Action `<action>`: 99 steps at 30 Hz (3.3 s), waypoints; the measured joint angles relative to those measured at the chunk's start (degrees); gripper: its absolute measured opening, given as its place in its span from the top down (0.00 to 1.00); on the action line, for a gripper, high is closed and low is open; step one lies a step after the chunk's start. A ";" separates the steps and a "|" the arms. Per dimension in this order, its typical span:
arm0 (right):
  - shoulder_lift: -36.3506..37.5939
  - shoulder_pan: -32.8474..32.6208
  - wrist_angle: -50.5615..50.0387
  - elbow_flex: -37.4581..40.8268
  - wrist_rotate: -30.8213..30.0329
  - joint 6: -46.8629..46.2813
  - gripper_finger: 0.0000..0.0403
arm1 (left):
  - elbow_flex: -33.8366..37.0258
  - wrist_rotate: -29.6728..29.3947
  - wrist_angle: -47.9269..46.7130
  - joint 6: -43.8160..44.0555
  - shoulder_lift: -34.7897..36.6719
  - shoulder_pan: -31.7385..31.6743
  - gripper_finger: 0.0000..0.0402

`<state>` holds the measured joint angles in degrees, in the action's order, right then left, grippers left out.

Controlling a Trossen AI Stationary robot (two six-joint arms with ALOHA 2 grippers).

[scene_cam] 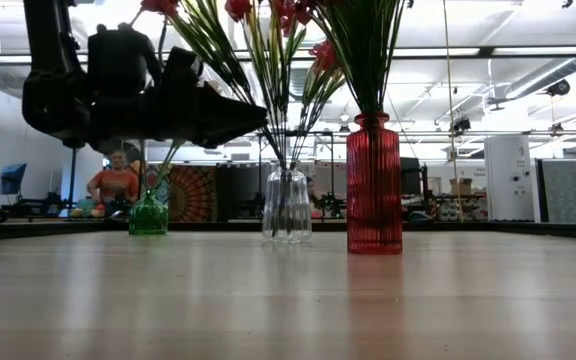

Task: Sort flowers into vase by color
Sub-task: Put the red flowers into the transparent vase

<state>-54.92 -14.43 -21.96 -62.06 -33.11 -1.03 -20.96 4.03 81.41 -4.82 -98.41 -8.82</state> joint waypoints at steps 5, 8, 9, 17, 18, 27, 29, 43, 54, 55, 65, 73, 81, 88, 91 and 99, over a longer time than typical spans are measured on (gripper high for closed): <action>0.00 0.00 -0.02 0.00 0.01 -0.27 0.48 | 1.45 0.00 -0.02 1.16 0.16 0.14 0.37; 0.02 0.00 -0.02 0.00 0.01 -0.27 0.48 | 2.71 0.00 -0.03 1.13 0.76 0.37 0.37; 0.00 0.00 -0.02 0.00 0.01 -0.27 0.48 | 3.22 0.01 -0.01 1.11 1.15 0.44 0.37; 0.00 0.00 -0.01 0.00 0.01 -0.01 0.48 | 6.32 0.06 4.16 1.01 5.45 1.22 0.37; 0.01 0.00 -0.01 0.00 -0.01 0.08 0.48 | 6.33 0.06 4.60 1.05 5.98 1.27 0.37; 0.00 0.00 0.00 0.00 -0.01 0.17 0.48 | 5.33 0.06 4.11 0.90 6.71 2.34 0.39; 0.00 0.00 0.00 0.00 -0.01 0.17 0.48 | 4.87 0.05 4.11 0.90 6.71 2.40 0.41; 0.00 0.00 0.00 0.00 -0.01 0.17 0.48 | 4.47 0.02 3.79 1.10 6.69 2.40 0.68; 0.07 0.00 -0.98 0.00 -0.10 -3.66 0.48 | 3.70 -0.02 3.63 1.12 6.67 2.40 0.79; 0.09 0.00 -1.75 0.00 -0.14 -5.24 0.48 | 3.35 -0.02 3.55 1.12 6.67 2.40 0.80; 1.24 -0.03 -26.78 -4.10 -5.96 -26.00 0.48 | 0.32 -0.02 -2.57 0.97 6.67 2.40 0.81; 1.25 -0.05 -30.58 -4.13 -5.47 -28.99 0.48 | -2.82 -0.02 -8.35 0.44 6.64 2.40 0.81; 0.99 -0.05 -33.17 -4.13 -5.46 -30.53 0.48 | -3.46 -1.14 -11.03 0.81 6.64 2.40 0.81; 0.78 -0.05 -35.18 -4.00 -4.84 -32.73 0.48 | -3.43 -1.86 -11.37 0.86 6.64 2.40 0.81; 0.74 -0.05 -35.11 -3.52 -3.09 -34.65 0.48 | -3.60 -1.93 -11.39 0.86 6.66 2.40 0.81; 0.81 -0.05 -31.48 7.32 -2.44 -39.15 0.48 | -3.66 -2.03 -11.37 0.86 6.64 2.40 0.81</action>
<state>-54.11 -14.48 -53.44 -54.75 -35.55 -40.18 -24.62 2.00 70.04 -3.97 -91.77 -6.42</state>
